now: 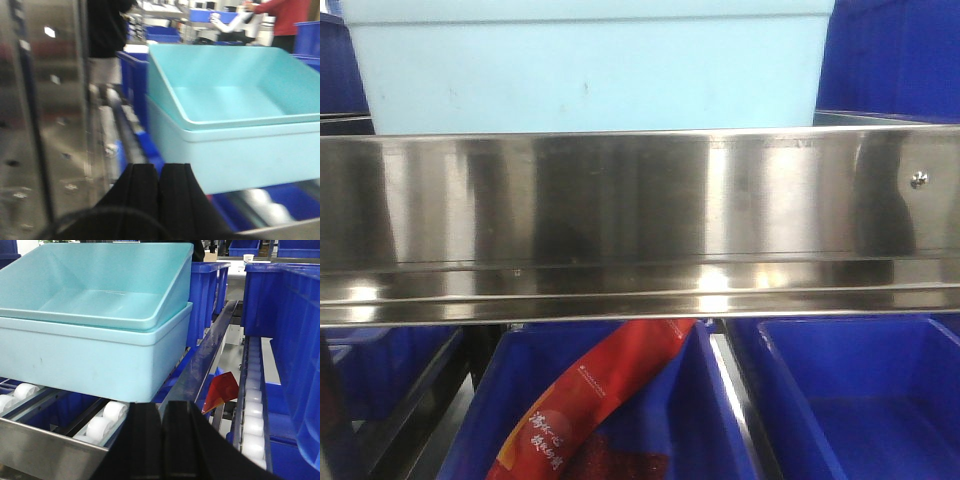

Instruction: Move two blue bins to right shelf middle

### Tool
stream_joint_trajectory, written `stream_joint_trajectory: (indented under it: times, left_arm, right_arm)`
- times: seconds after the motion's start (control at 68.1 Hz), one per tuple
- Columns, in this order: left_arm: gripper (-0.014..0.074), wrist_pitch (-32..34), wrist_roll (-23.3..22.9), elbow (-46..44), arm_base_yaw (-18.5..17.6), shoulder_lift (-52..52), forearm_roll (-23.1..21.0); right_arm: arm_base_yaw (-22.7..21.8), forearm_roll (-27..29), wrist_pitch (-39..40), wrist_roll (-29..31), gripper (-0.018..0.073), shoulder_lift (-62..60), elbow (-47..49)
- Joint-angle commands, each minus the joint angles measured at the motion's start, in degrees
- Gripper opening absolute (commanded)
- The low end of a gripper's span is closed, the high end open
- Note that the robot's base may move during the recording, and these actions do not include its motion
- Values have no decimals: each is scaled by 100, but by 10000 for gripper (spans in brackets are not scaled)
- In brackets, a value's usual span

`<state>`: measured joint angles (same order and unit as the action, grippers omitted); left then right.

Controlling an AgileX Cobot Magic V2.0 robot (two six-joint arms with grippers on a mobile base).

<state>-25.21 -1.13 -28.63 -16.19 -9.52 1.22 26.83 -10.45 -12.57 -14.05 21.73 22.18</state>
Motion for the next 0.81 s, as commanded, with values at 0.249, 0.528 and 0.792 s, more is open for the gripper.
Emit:
stream_joint_trajectory:
  times: [0.249, 0.528, 0.792]
  left_arm:
    - [-111, 838, 423, 1429, 1219, 952, -238]
    - [-111, 2132, 410, 2837, 1232, 952, -238]
    - [-111, 2482, 410, 2863, 1232, 952, -238]
  right_arm:
    - [-30, -39, 152, -1, -162, -26, -19]
    - [-30, -39, 152, -1, -162, -35, -19]
    - [-30, -39, 152, -1, -162, -35, -19]
